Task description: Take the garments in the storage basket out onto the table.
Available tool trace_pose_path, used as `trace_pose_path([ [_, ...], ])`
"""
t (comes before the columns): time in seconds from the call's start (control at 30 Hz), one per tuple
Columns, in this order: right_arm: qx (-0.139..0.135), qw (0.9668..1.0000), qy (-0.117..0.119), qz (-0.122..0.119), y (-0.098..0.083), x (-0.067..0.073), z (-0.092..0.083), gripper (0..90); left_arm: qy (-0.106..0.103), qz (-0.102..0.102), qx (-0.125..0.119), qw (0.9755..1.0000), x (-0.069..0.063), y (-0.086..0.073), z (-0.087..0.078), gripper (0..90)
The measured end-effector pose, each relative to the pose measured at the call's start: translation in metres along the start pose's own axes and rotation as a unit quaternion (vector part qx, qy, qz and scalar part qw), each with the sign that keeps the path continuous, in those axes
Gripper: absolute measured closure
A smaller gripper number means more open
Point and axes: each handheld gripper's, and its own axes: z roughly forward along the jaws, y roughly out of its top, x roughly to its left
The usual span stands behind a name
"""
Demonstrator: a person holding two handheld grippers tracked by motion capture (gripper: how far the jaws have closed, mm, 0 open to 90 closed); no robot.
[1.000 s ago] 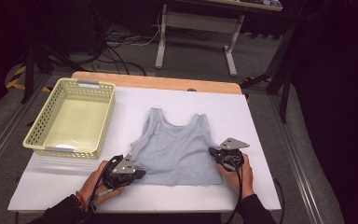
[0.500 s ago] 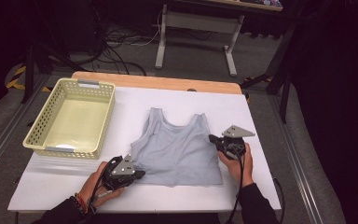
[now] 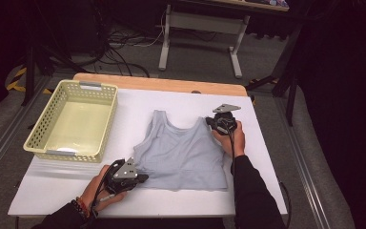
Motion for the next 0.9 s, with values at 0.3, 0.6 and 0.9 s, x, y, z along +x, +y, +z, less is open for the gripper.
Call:
trace_pose_path([
  [0.3,-0.065,0.9976,-0.019,-0.011,0.016,0.009,-0.029,90.0,-0.003,-0.003,0.000,1.0000,0.001,0.000,0.000,90.0],
  [0.6,0.019,0.9997,0.010,-0.012,0.010,0.010,0.013,90.0,-0.002,-0.002,0.001,1.0000,0.001,0.000,0.000,90.0],
  [0.9,0.035,0.9992,-0.009,-0.019,0.004,0.004,0.027,90.0,-0.002,-0.001,0.000,1.0000,0.001,0.000,0.000,90.0],
])
